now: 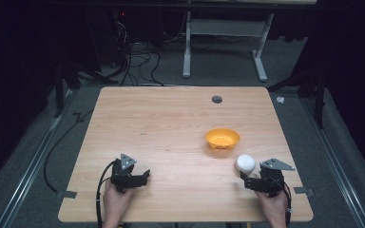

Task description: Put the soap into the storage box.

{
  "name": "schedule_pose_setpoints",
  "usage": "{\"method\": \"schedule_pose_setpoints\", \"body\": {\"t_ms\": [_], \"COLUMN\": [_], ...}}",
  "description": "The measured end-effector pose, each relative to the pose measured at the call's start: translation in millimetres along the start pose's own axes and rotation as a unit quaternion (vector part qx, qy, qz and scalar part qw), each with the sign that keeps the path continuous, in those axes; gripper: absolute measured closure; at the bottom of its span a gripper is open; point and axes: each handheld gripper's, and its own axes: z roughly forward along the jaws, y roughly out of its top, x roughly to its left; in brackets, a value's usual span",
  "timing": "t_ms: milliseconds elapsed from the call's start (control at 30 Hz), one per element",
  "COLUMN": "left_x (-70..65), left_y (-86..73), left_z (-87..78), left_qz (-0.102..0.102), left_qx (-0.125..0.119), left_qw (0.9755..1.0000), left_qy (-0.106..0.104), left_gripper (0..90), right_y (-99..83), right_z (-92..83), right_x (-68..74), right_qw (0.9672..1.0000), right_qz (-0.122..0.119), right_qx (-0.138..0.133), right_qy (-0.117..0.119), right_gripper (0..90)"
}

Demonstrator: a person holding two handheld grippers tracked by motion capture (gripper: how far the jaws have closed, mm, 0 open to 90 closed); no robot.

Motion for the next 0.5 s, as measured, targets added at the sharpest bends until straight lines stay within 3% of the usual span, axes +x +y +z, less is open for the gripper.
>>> {"method": "schedule_pose_setpoints", "body": {"t_ms": [500], "left_x": [0.0], "left_y": [0.0], "left_z": [0.0], "left_qz": [0.000], "left_qx": [0.000], "left_qw": [1.0000], "left_qy": [0.000], "left_gripper": [15.9], "right_y": [13.2], "right_z": [19.8], "right_x": [3.4], "right_qw": [0.9997], "right_qz": [-0.014], "right_qx": [0.017], "right_qy": [-0.010], "right_gripper": [12.7]}}
